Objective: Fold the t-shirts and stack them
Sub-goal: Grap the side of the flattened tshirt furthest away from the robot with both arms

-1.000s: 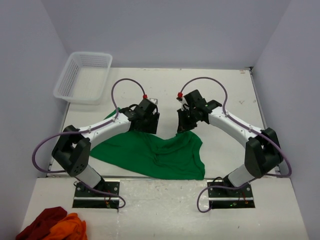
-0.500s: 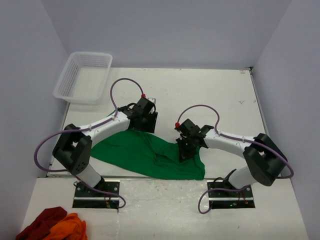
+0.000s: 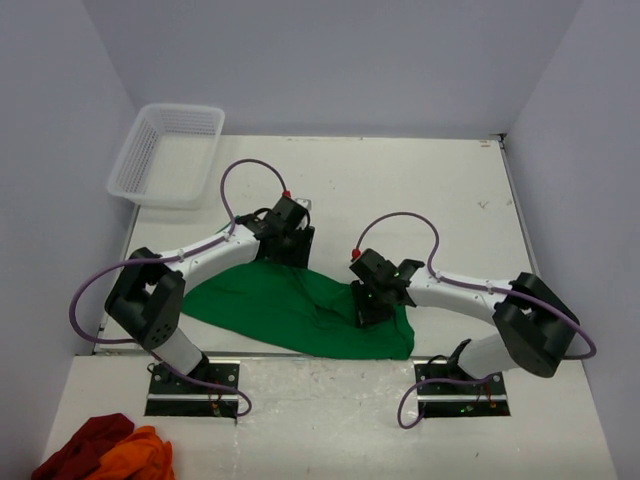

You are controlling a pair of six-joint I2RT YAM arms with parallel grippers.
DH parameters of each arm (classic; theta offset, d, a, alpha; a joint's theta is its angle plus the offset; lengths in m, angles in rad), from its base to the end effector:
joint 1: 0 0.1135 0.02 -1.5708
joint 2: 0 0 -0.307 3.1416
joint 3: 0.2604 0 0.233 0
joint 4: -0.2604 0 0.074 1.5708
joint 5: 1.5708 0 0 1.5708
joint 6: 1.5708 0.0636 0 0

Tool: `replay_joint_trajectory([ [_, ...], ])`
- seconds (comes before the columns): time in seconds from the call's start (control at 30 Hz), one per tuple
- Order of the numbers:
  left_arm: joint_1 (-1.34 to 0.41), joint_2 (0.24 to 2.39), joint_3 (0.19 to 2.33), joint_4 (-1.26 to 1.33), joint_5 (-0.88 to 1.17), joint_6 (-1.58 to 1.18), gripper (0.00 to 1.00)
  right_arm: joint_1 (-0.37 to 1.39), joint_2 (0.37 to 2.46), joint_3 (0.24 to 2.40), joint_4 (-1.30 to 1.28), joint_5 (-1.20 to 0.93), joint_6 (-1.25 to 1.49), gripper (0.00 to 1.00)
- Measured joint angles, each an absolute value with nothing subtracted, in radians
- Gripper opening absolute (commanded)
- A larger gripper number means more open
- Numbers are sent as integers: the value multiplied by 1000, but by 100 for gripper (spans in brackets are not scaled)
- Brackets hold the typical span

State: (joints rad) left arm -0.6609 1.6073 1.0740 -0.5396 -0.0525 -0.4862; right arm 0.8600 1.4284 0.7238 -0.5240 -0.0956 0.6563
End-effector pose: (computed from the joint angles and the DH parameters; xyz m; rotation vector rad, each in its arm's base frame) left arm 0.2557 -0.1946 0.2367 0.2159 2.6699 -0.3104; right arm 0.1474 0.1805 0.1879 -0.3214 2.9071 0.4491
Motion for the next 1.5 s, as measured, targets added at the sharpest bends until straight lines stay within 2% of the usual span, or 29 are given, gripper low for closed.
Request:
replay_joint_trajectory([
  [0.2, -661, 1607, 1068, -538, -48, -486, 61, 860, 1427, 757, -600, 7, 684, 37],
  [0.57, -661, 1606, 1065, -535, -37, -486, 61, 860, 1428, 863, -725, 167, 706, 38],
  [0.83, -661, 1604, 1049, -531, -31, -486, 61, 860, 1415, 856, -757, 176, 733, 38],
  [1.17, -661, 1604, 1049, -517, -20, -485, 61, 878, 1290, 808, -771, 181, 760, 38],
  [1.5, -661, 1604, 1049, -517, -15, -485, 61, 920, 1287, 768, -774, 165, 787, 36],
])
